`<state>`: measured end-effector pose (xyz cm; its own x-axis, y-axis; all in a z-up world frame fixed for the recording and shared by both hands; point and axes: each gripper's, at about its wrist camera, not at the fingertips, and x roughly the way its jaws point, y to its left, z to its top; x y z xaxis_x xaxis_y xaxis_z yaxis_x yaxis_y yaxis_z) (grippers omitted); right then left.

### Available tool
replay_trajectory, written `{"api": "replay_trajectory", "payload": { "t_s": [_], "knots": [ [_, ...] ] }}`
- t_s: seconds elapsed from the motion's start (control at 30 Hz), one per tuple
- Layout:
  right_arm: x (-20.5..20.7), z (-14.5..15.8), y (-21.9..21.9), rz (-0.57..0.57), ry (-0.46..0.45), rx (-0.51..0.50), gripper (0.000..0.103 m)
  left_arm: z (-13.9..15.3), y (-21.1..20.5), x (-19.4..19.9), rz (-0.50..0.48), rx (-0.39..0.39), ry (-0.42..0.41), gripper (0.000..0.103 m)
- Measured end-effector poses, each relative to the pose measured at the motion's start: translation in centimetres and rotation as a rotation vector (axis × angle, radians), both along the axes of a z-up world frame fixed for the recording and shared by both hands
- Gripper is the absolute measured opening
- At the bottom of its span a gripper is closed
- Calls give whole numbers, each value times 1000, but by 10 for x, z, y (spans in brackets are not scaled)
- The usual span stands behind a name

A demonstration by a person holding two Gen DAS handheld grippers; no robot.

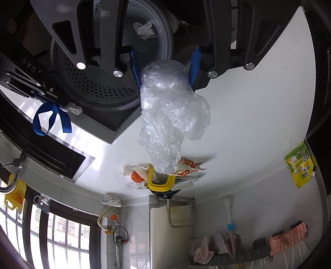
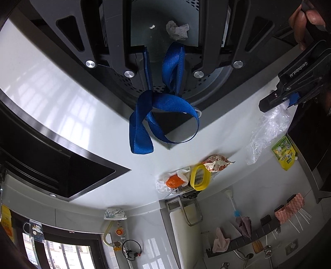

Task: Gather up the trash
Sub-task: 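Carry the plastic bag in the left tool and strap in the right tool over the bin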

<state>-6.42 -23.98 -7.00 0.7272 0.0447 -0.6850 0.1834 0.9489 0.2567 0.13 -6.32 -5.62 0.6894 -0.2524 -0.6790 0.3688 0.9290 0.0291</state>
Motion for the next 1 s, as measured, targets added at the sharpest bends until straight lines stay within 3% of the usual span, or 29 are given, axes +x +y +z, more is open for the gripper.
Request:
{"api": "replay_trajectory", "payload": {
  "t_s": [0.37, 1.0],
  "knots": [
    [-49, -15, -3, -20, 44, 19, 20, -32, -25, -37, -98, 13, 110, 39],
    [-36, -51, 8, 8, 138, 87, 21, -67, -26, -28, -99, 51, 213, 42]
  ]
}}
